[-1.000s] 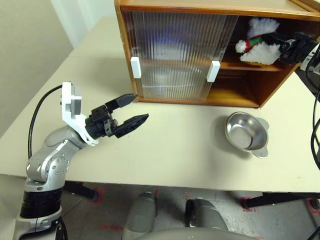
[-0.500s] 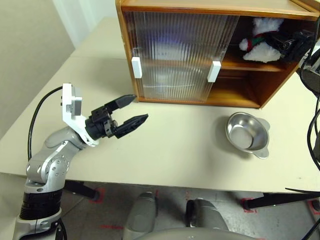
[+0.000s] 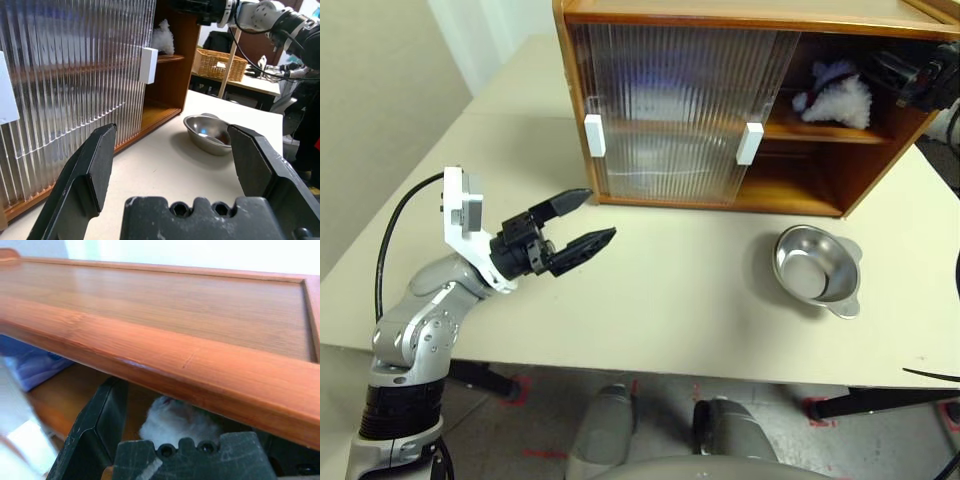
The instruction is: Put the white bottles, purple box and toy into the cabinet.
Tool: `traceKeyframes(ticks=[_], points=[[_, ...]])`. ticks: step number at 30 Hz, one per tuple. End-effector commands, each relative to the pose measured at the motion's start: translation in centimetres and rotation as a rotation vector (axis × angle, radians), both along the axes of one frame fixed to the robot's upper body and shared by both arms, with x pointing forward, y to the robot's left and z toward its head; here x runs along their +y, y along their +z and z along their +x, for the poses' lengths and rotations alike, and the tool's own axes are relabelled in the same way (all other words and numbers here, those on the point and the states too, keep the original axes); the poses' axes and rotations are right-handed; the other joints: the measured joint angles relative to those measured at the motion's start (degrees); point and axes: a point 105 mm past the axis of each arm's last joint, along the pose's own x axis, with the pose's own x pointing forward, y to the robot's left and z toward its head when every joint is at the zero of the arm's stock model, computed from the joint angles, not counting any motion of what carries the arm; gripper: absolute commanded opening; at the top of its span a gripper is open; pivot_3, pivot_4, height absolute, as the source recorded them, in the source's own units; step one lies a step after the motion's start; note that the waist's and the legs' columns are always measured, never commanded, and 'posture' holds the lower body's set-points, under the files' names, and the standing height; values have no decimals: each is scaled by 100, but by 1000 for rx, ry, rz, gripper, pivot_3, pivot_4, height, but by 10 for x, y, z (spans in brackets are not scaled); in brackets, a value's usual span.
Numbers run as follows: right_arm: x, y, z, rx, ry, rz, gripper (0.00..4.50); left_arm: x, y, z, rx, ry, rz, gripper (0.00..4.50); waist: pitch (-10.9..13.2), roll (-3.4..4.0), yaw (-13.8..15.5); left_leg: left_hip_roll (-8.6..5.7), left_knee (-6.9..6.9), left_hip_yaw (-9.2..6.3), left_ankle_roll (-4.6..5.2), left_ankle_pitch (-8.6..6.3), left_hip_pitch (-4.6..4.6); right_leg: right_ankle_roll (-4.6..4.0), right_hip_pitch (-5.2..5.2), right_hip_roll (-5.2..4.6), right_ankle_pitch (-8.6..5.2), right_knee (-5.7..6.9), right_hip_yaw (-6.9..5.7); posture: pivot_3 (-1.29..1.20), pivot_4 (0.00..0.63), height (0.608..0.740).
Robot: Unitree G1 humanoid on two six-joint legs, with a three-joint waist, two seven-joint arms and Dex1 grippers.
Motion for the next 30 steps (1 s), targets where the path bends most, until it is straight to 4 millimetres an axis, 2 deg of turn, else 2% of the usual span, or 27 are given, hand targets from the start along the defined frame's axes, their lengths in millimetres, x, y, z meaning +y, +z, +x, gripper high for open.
traceKeyframes(ticks=[1,3,6,9,10,12,14,16,18,22,25,27,28,30], points=[[-3,-12,-26,163,126,54,4470,1,1,-2,-13,8,11,4500,0,0,14,0,0,-4,0,0,-1,0,1,-1,0,-1,-2,262,36,740],[-9,-22,-43,262,173,107,4470,2,1,-2,-11,9,11,4500,0,-1,15,0,-2,-7,0,0,-1,0,2,-2,0,-3,-4,251,39,740],[-18,-47,-74,459,239,165,4470,1,-1,-3,-5,4,10,4500,1,2,13,0,0,-7,0,-1,-1,-4,2,-4,-3,-1,-6,242,43,740],[-22,-66,-91,591,245,206,4470,1,-1,-2,-3,-5,15,4500,7,26,-23,2,13,-3,0,-1,0,-7,2,-1,-8,1,-7,237,47,740],[-26,-79,-95,643,224,219,4470,1,-1,-2,-2,-7,16,4500,4,31,-38,5,21,0,0,0,1,-6,2,3,-8,3,-5,229,50,740],[-43,-110,-96,696,110,246,4470,1,-2,-1,0,-8,15,4500,3,28,-60,20,42,4,0,-1,8,3,11,17,-17,9,-5,229,50,740],[-54,-128,-93,694,31,279,4470,1,-3,-1,3,-10,14,4500,4,24,-69,35,62,6,0,-1,10,-25,19,35,-30,9,-6,239,57,740],[-56,-158,-92,735,-29,406,4470,-1,-4,-1,5,-15,14,4500,10,24,-83,33,68,16,2,1,14,-60,20,36,-40,10,6,246,58,740],[-54,-179,-92,780,-71,455,4470,-2,-4,-2,5,-16,13,4500,17,14,-91,32,69,19,10,6,23,-59,29,43,-31,11,15,250,58,740],[-54,-196,-87,779,-132,522,4470,-2,-4,-3,5,-17,16,4500,24,31,-89,28,70,20,21,14,22,-49,32,48,-18,11,33,259,52,740],[-43,-208,-83,797,-124,605,4470,-2,-3,-4,4,-15,23,4500,20,12,-87,32,70,19,21,14,23,-45,33,63,-15,9,43,261,49,740],[-36,-211,-80,801,-112,649,4470,-1,-1,-4,0,-14,26,4500,18,10,-94,38,70,19,21,14,24,-15,33,75,3,7,53,265,45,740],[-35,-212,-80,802,-111,661,4470,-1,-1,-4,-1,-13,27,4500,17,11,-94,39,70,19,21,14,24,26,33,78,28,7,56,266,42,740],[-28,-215,-78,813,-93,692,4470,-1,0,-4,-3,-12,31,4500,17,12,-85,42,70,19,21,14,20,33,28,82,32,3,56,265,39,740]])
